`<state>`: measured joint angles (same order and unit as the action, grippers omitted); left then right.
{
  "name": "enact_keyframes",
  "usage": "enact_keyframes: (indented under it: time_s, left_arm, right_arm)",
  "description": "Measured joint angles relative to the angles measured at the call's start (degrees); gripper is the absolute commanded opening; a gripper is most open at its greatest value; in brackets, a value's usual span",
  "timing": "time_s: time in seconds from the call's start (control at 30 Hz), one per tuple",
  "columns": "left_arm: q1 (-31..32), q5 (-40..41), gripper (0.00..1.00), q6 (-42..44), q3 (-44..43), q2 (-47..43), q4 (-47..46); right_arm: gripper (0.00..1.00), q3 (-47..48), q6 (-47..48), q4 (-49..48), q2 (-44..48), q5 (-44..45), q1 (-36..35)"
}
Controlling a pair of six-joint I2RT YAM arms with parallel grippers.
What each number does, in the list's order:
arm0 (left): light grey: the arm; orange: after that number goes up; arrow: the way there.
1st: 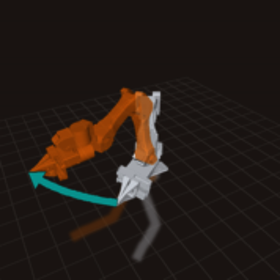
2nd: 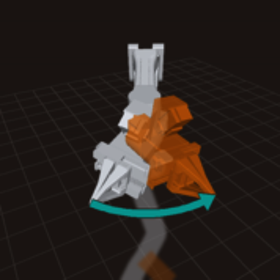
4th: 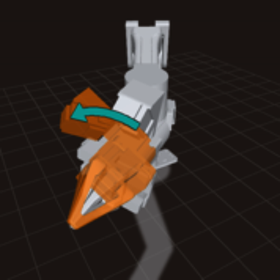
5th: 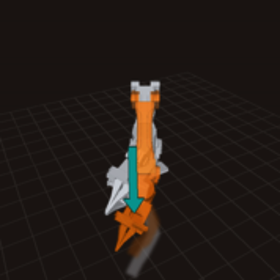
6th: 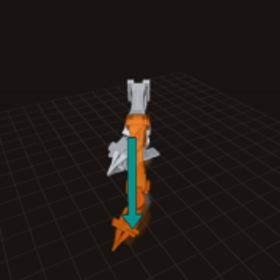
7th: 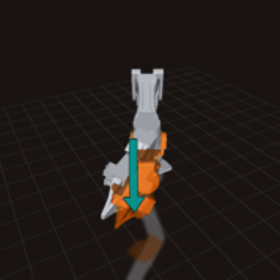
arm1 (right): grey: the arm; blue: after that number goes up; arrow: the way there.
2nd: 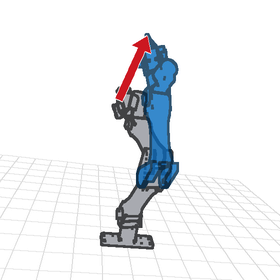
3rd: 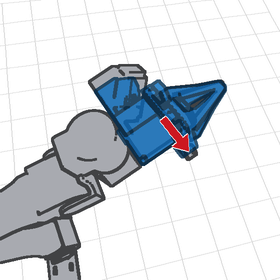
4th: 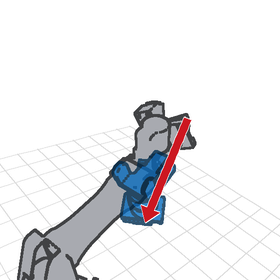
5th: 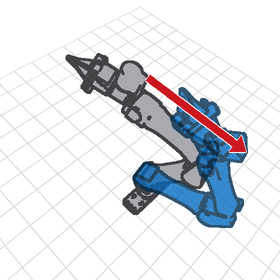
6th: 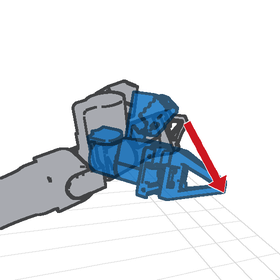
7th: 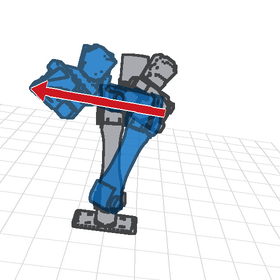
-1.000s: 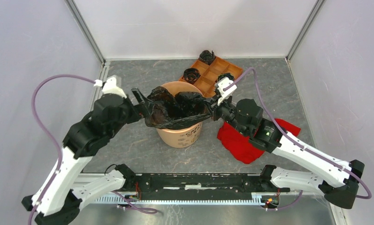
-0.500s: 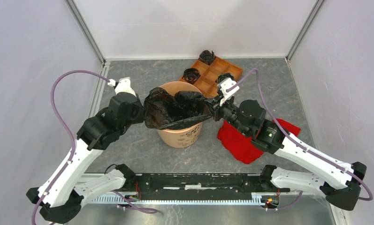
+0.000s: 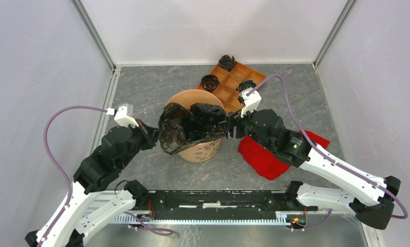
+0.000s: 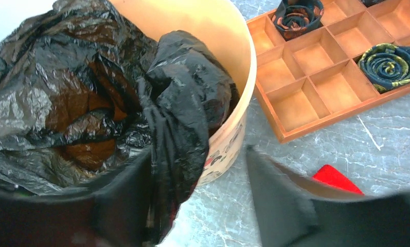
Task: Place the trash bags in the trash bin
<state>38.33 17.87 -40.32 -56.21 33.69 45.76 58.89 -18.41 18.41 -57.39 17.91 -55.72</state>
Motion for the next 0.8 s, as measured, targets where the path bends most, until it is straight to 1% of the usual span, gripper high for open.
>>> enact_keyframes:
  time_s: [0.07, 0.1, 0.17, 0.23, 0.37, 0.5, 0.67, 0.7, 0.8]
  left_arm:
    - [0.0, -0.46, 0.02, -0.85, 1.36, -1.42, -1.16]
    - [0.0, -0.63, 0.02, -1.25, 1.9, -1.79, -1.57]
    - [0.0, -1.27, 0.02, -1.92, 2.8, -2.12, -2.29]
    - [0.02, -1.6, 0.02, -2.4, 3.89, -2.6, -2.75]
    - [0.02, -1.66, 0.02, -5.03, 7.54, -5.81, -2.56]
    - [0.02, -0.57, 0.02, -9.51, 12.74, -11.63, -1.18]
    - [0.02, 3.58, 0.02, -14.36, 18.8, -15.21, -2.54]
    - [0.02, 4.76, 0.02, -14.8, 19.85, -15.17, -2.71]
    - [0.02, 9.7, 0.02, -15.06, 22.12, -13.29, -2.91]
  right_arm:
    - [0.46, 0.02, -1.57, 0.94, -0.11, -0.98, 0.0]
    - [0.43, 0.02, -2.12, 1.09, -0.09, -1.42, 0.0]
    - [0.38, -0.42, -3.3, 0.72, 0.39, -2.73, 0.0]
    - [0.37, -1.88, -4.13, 0.13, 1.92, -3.87, 0.0]
    - [0.28, -7.3, -4.79, -2.56, 6.36, -4.24, 0.0]
    - [0.27, -17.0, -2.23, -8.0, 9.46, -1.31, -0.02]
    - [0.28, -25.88, 5.86, -18.01, 7.74, 1.51, 0.85]
    - [0.3, -26.64, 7.41, -20.09, 7.02, 1.68, 1.4]
    - [0.45, -26.88, 10.03, -24.92, 5.05, 1.68, 3.96]
